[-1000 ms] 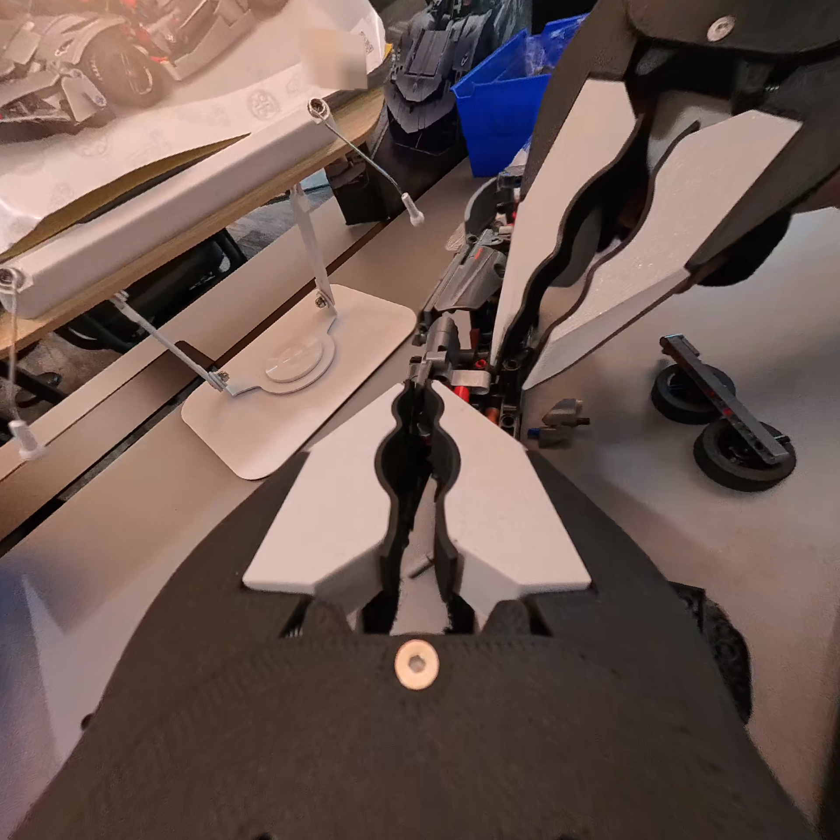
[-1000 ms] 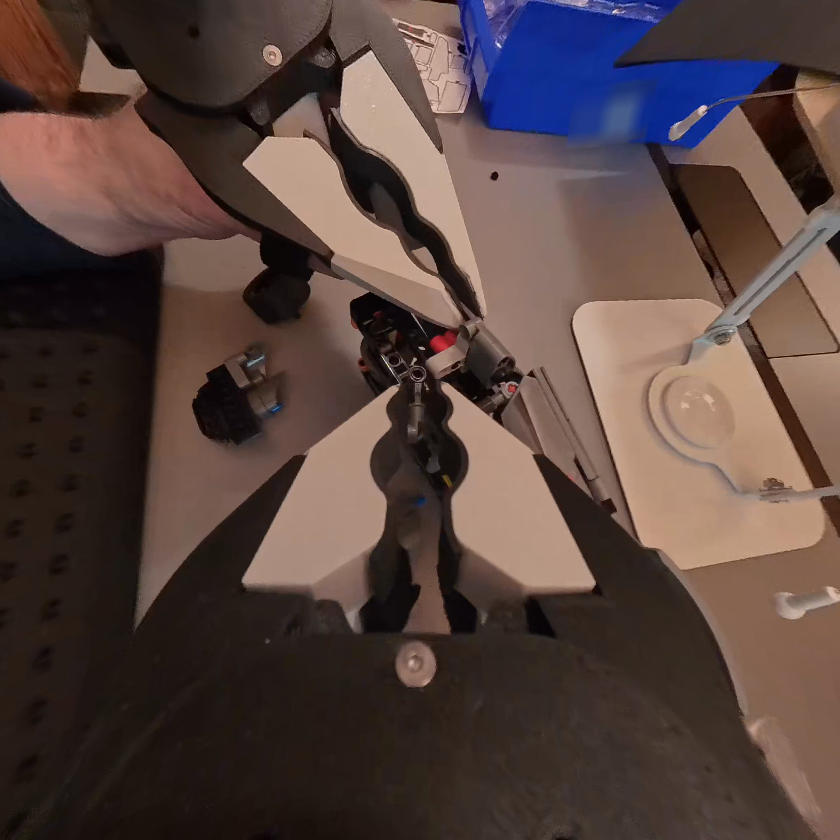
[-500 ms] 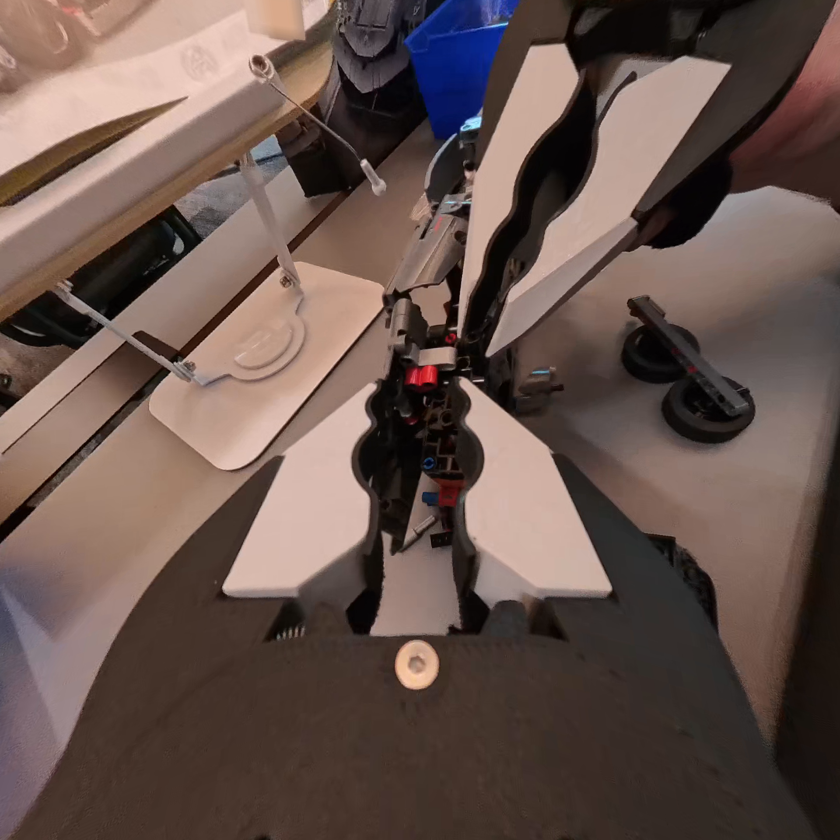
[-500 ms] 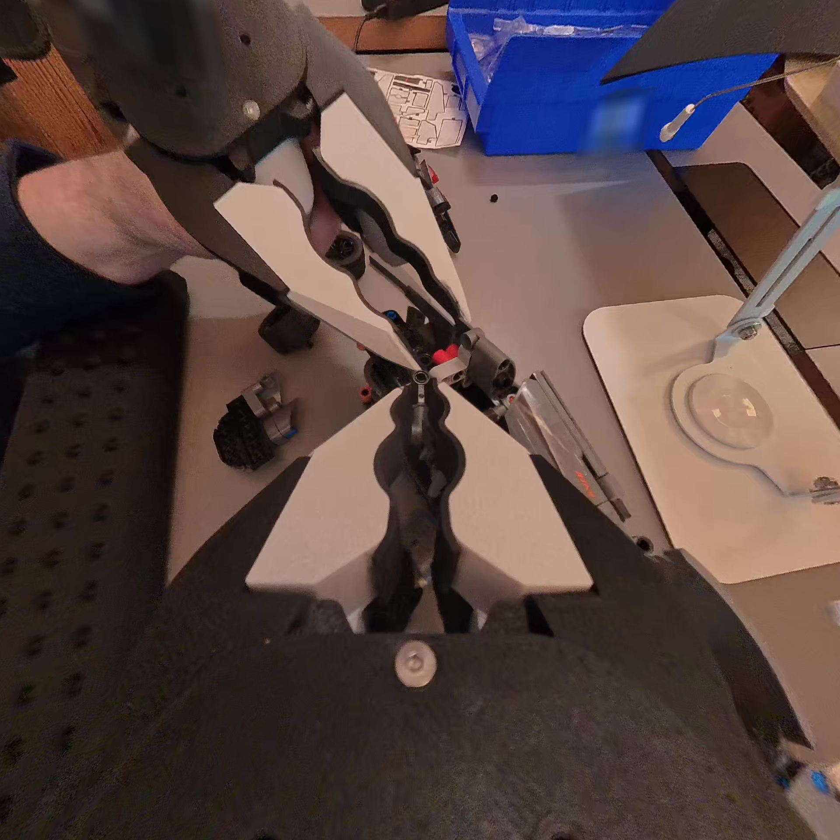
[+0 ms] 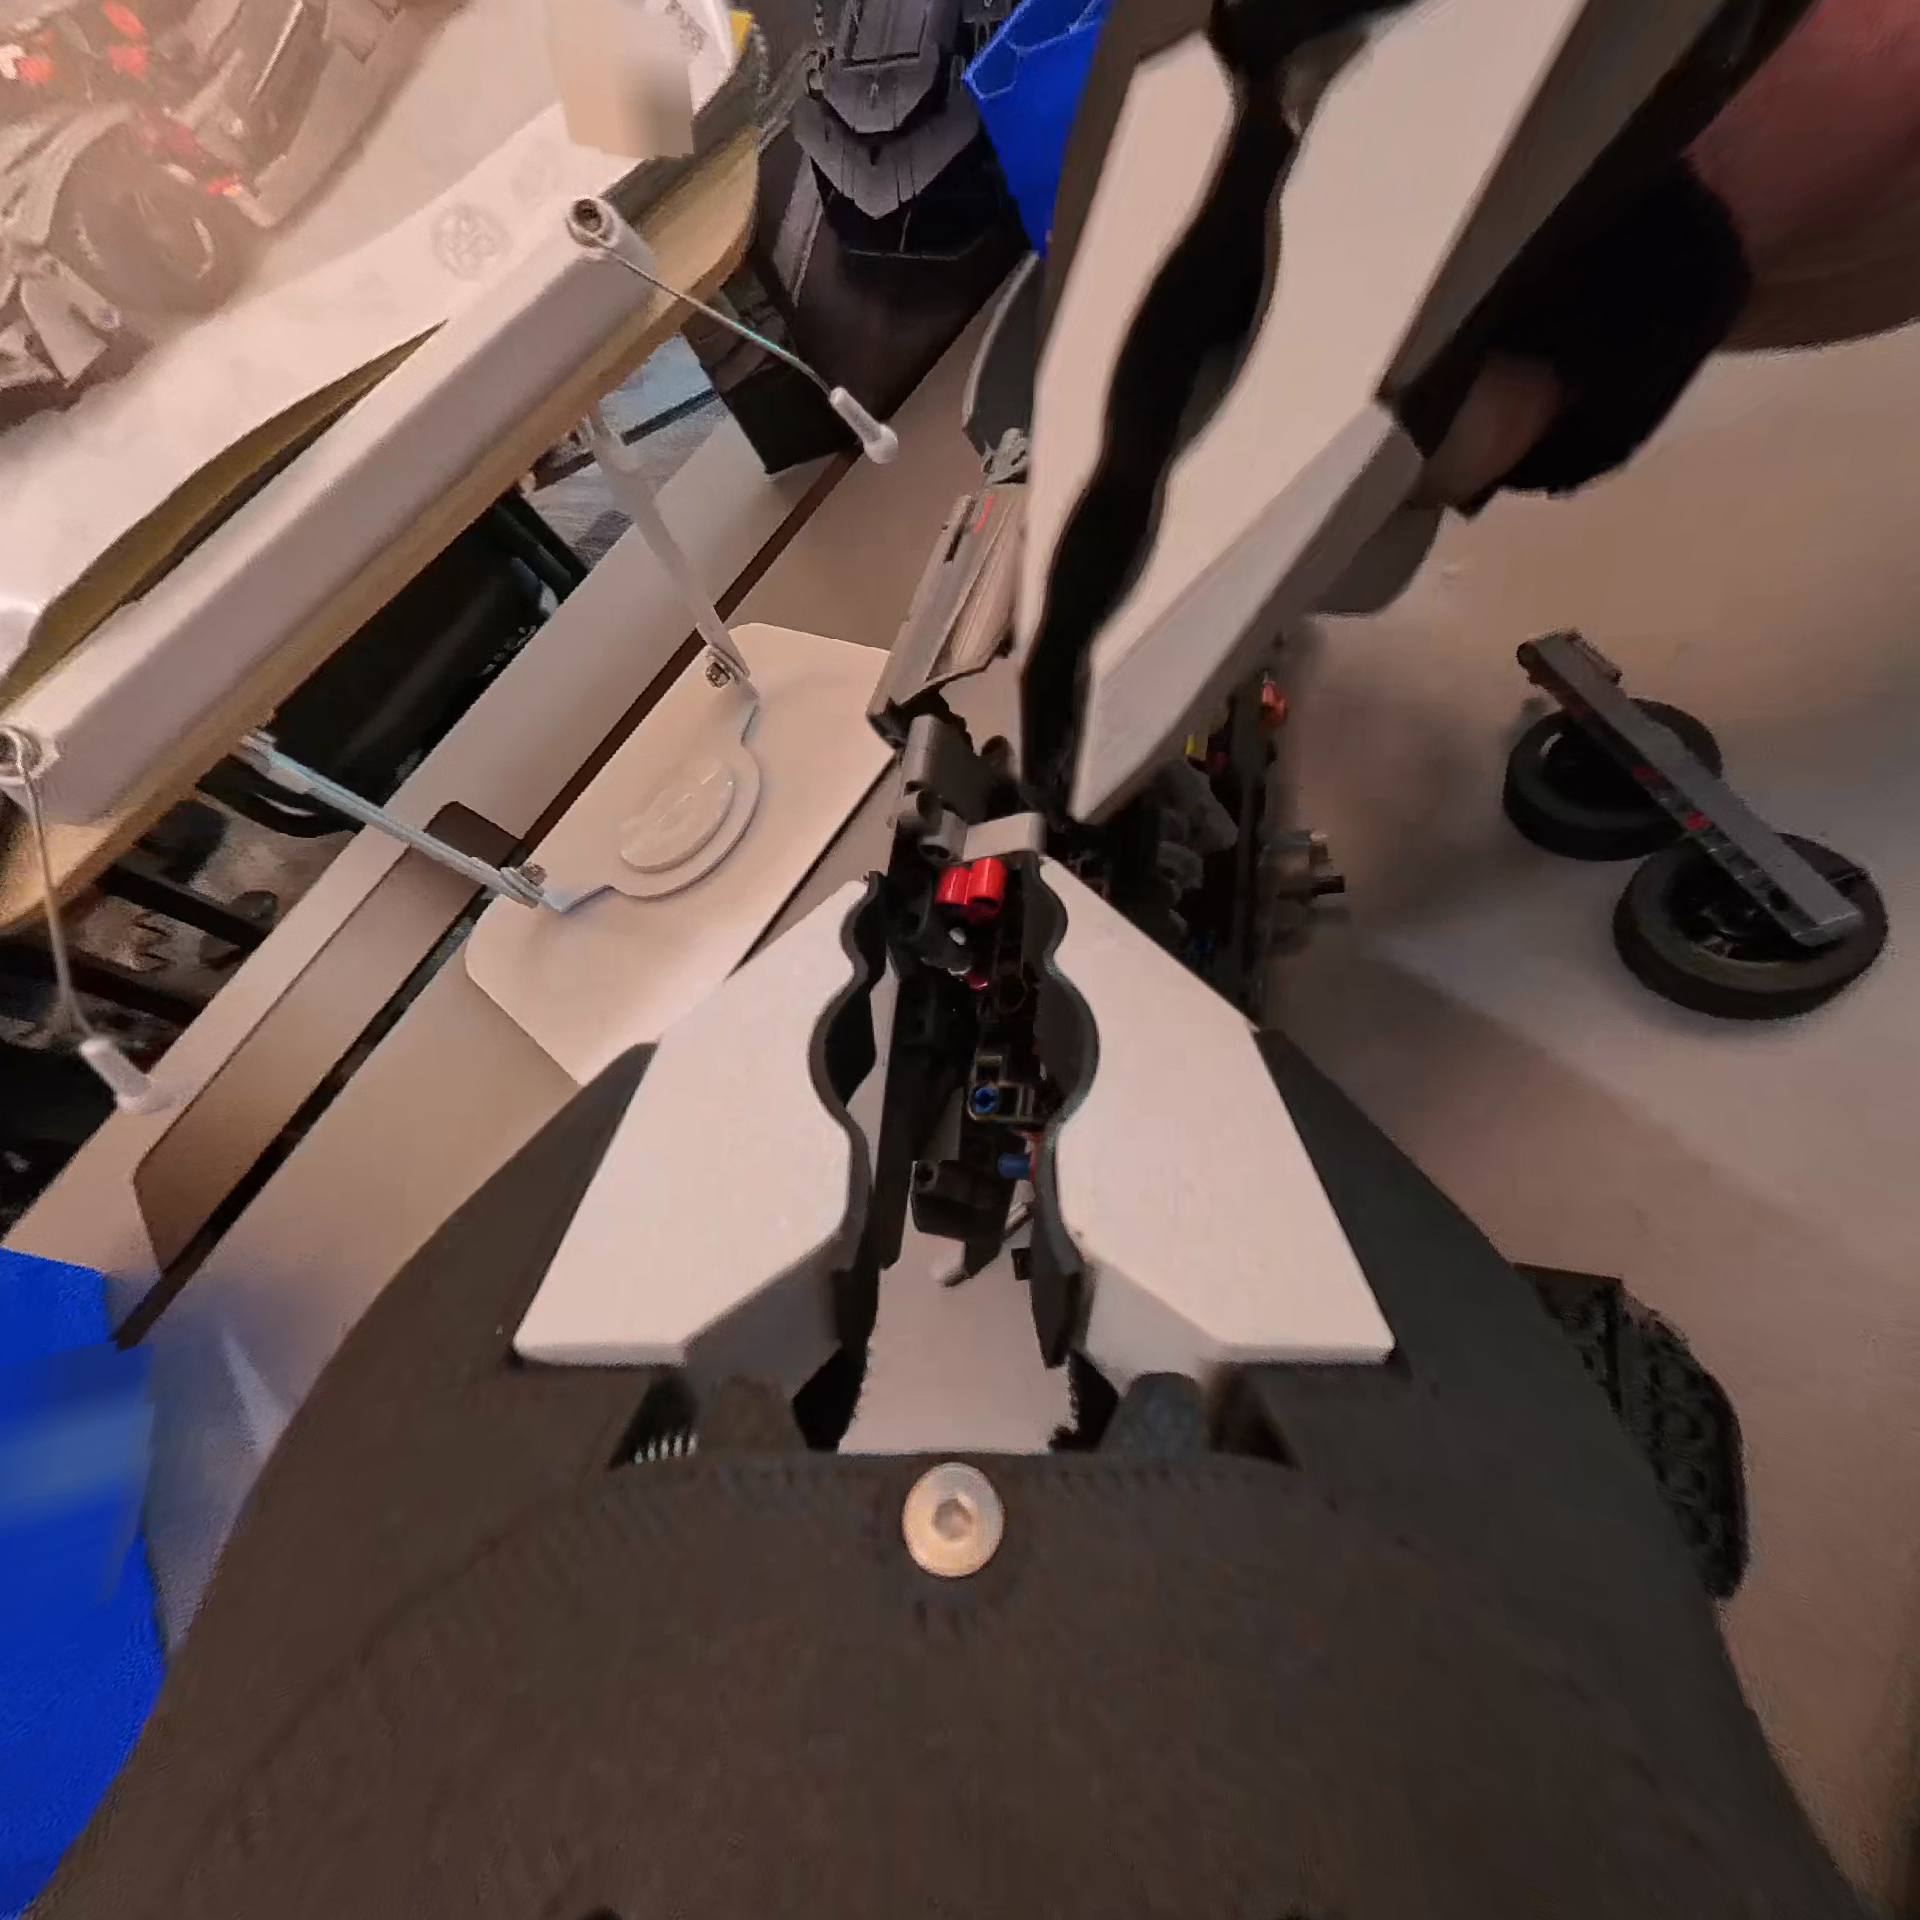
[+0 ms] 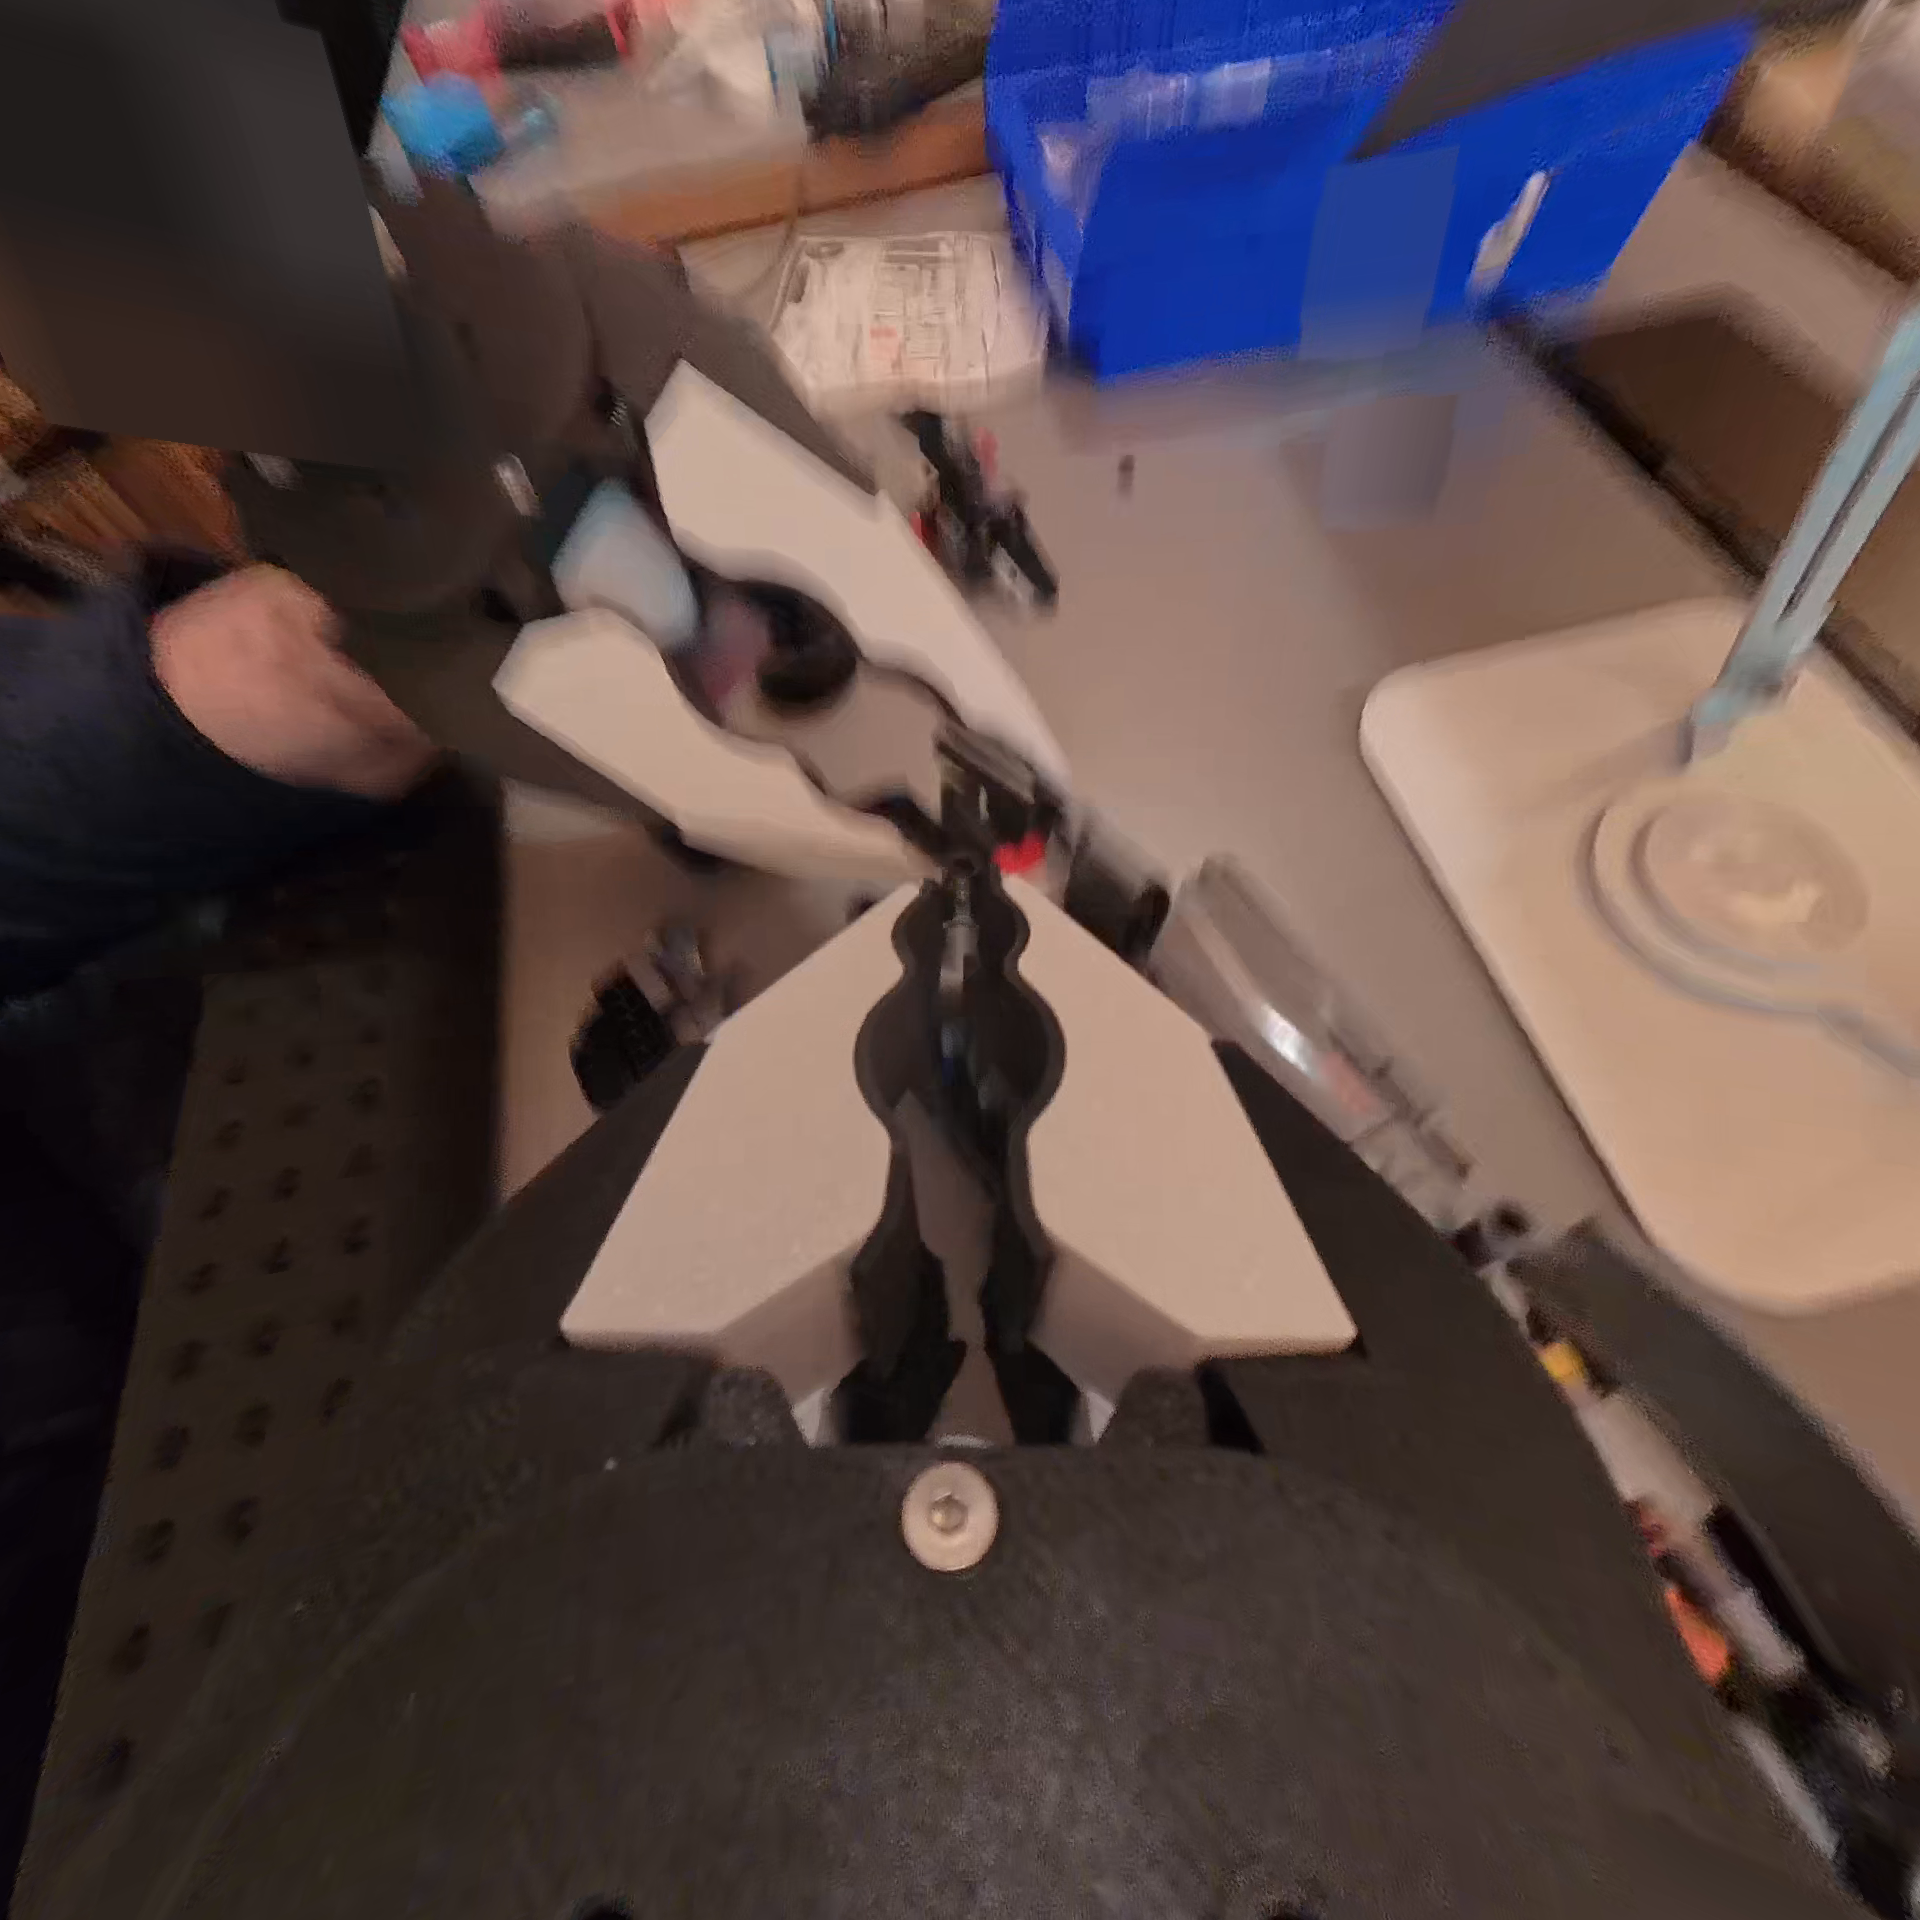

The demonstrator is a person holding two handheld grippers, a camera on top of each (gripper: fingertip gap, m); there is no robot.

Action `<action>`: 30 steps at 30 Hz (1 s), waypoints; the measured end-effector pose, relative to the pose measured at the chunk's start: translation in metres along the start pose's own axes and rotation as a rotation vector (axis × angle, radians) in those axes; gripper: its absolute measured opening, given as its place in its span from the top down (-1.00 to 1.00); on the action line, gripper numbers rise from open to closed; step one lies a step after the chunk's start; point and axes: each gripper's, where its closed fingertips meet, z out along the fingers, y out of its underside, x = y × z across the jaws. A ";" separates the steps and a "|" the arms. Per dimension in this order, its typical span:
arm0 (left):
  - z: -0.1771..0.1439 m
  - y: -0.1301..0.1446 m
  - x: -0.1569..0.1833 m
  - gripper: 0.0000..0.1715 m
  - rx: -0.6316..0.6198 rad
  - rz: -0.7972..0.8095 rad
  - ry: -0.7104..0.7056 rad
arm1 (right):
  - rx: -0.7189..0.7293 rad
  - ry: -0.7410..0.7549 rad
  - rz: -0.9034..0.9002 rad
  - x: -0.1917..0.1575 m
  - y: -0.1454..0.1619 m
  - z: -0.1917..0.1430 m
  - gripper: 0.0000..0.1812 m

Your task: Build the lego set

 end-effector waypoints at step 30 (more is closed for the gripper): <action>-0.005 -0.048 0.026 0.74 0.153 0.034 0.066 | -0.284 0.083 -0.134 0.045 0.048 -0.070 0.71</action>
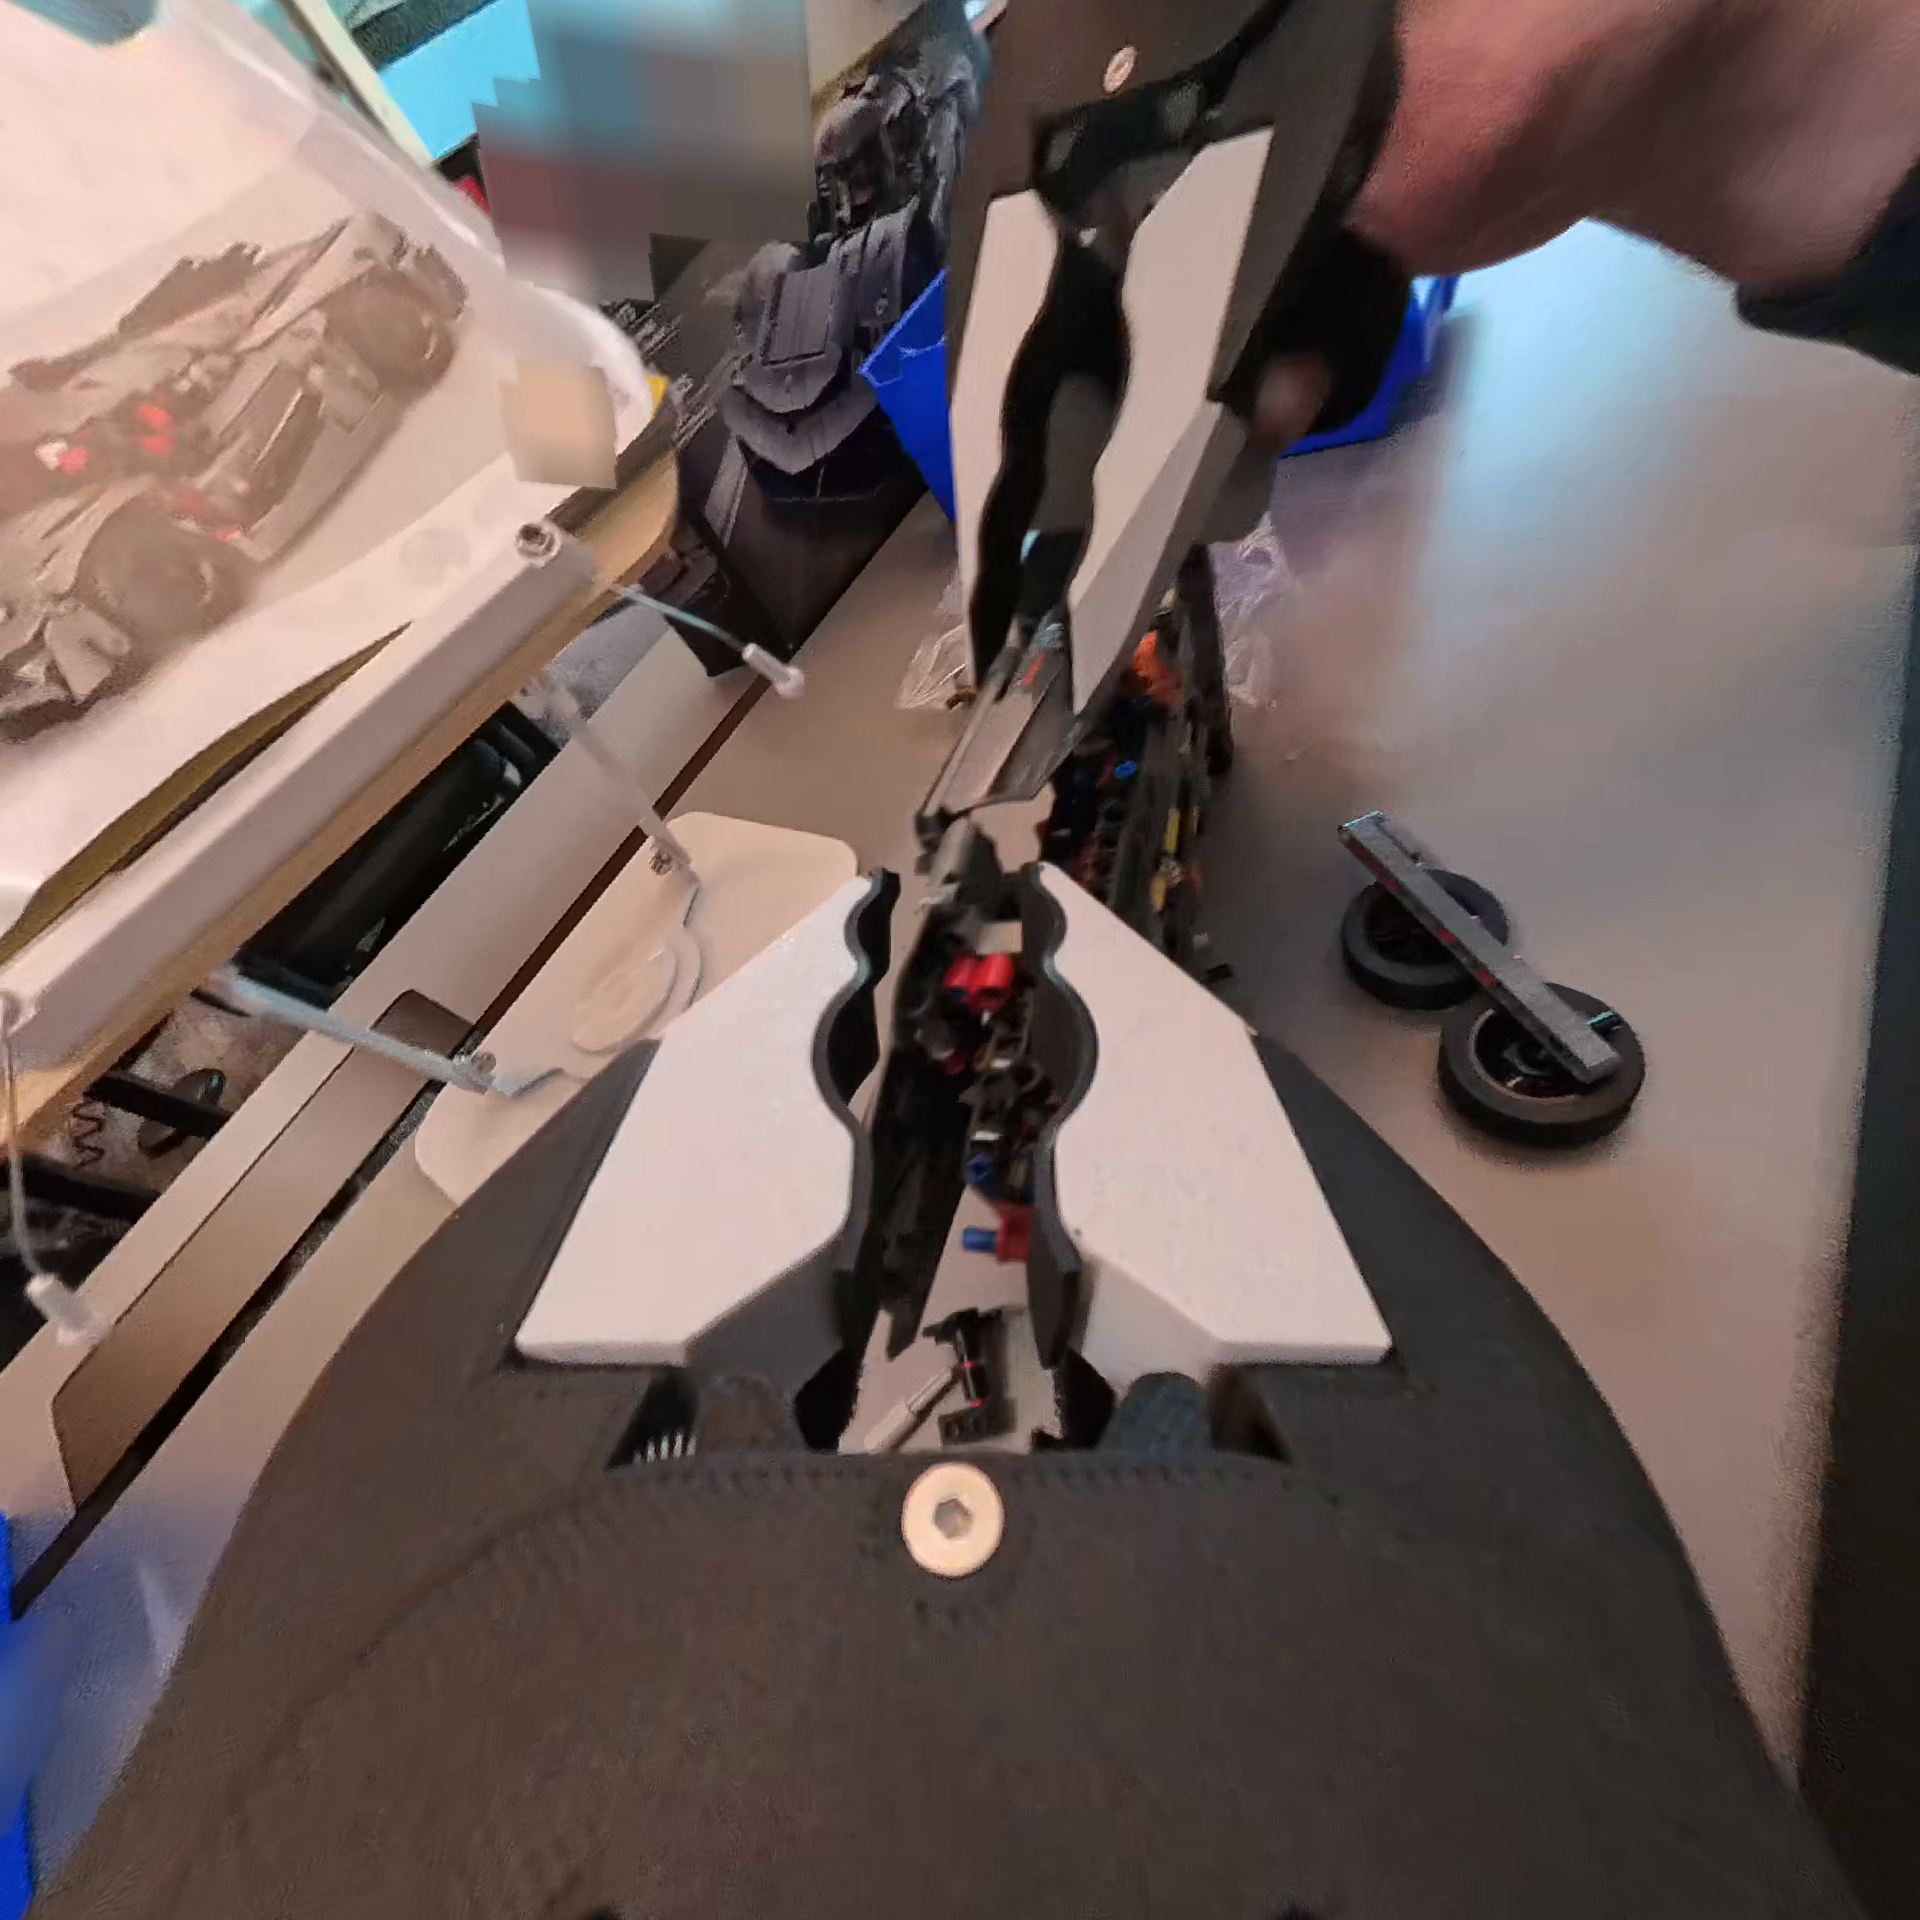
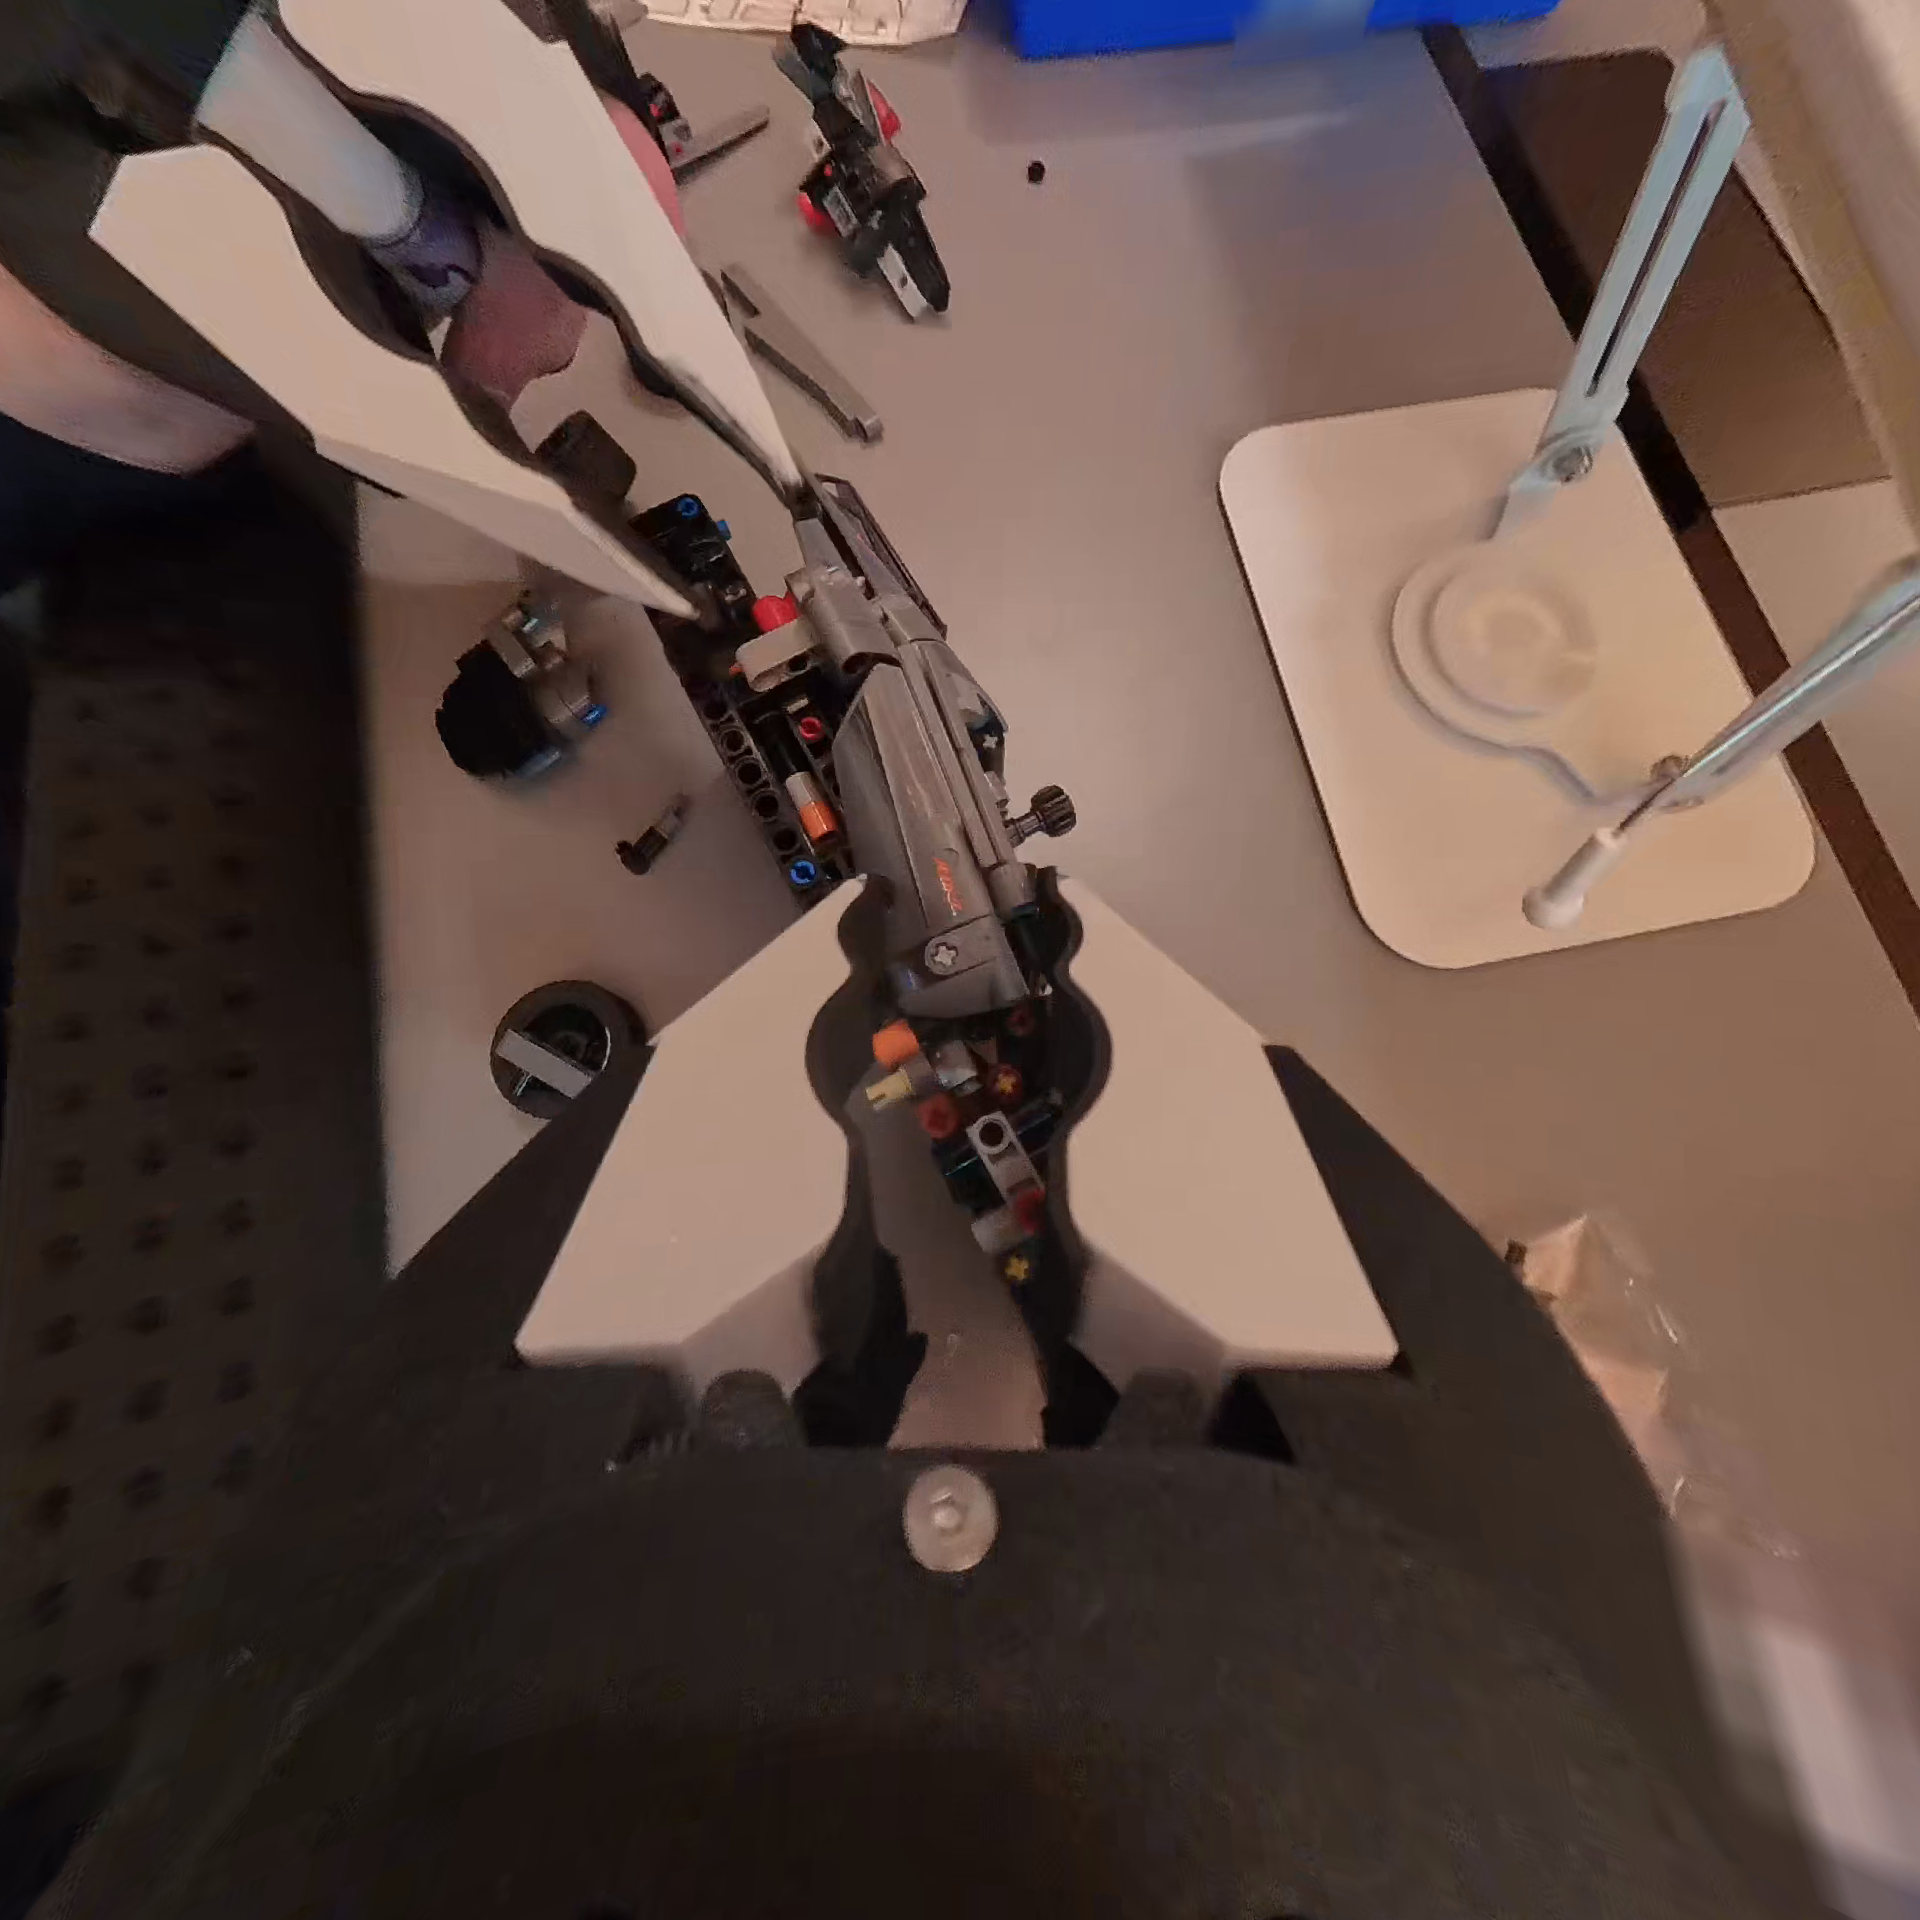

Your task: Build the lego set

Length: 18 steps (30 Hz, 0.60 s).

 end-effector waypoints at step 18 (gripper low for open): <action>0.030 0.015 0.031 0.90 -0.200 0.137 0.080 | -0.015 0.022 0.079 0.007 -0.011 0.012 0.68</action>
